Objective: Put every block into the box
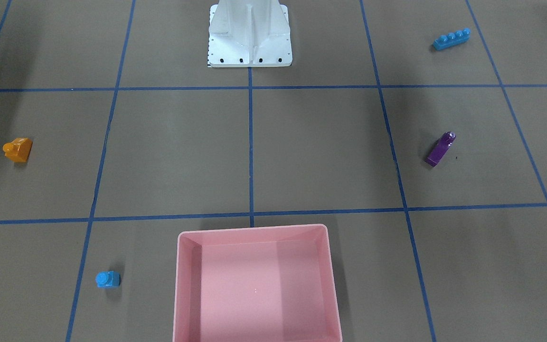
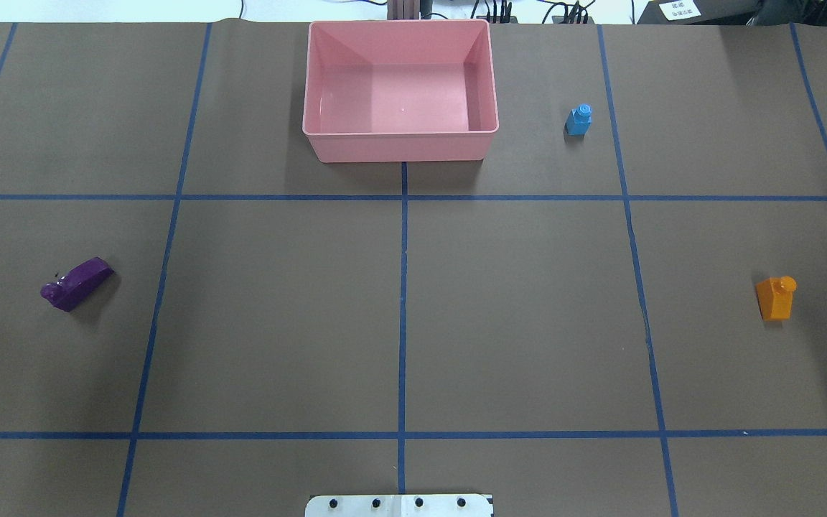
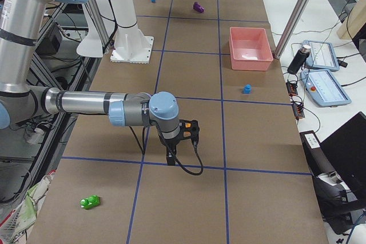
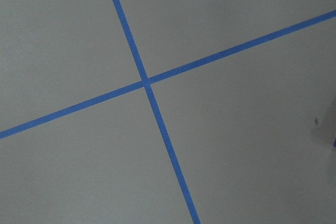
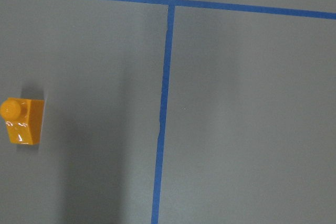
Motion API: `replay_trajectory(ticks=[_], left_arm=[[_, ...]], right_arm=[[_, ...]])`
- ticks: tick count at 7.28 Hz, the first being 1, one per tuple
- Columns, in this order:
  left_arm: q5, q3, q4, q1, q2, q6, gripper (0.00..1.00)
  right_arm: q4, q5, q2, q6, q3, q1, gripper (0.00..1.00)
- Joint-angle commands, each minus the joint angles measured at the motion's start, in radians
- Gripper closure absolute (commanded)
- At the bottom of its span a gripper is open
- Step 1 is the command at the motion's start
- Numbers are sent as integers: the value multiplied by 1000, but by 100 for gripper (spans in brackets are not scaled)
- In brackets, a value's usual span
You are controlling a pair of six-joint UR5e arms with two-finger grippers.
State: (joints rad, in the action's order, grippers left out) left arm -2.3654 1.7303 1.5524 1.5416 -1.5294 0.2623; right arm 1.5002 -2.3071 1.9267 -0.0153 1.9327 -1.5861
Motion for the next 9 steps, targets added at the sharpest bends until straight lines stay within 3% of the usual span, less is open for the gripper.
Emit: replay_trajectory(ticks=[1,3,5,6,7,8,9], left_arm=[[0,0,0,0,0,0,0],[0,5,0,0,-2,0,0],[0,35,0,0,0,2,0],[0,35,0,0,-2,2,0],[0,35,0,0,-2,2,0],[0,35,0,0,0,2,0],[0,35,0,-2,0,2,0]], right_arm=[[0,-2,0,-2,0,0,0],[-2,-2,-15,-9,0,5,0],[-130,-17,-25,64,0,96,0],[-190,-32,-38,221,3,189,0],[-324,-23,-41,423,-1,304,0],[-453,33,-58,642,-6,425,0],[-509,138,-74,784,-17,554,0]])
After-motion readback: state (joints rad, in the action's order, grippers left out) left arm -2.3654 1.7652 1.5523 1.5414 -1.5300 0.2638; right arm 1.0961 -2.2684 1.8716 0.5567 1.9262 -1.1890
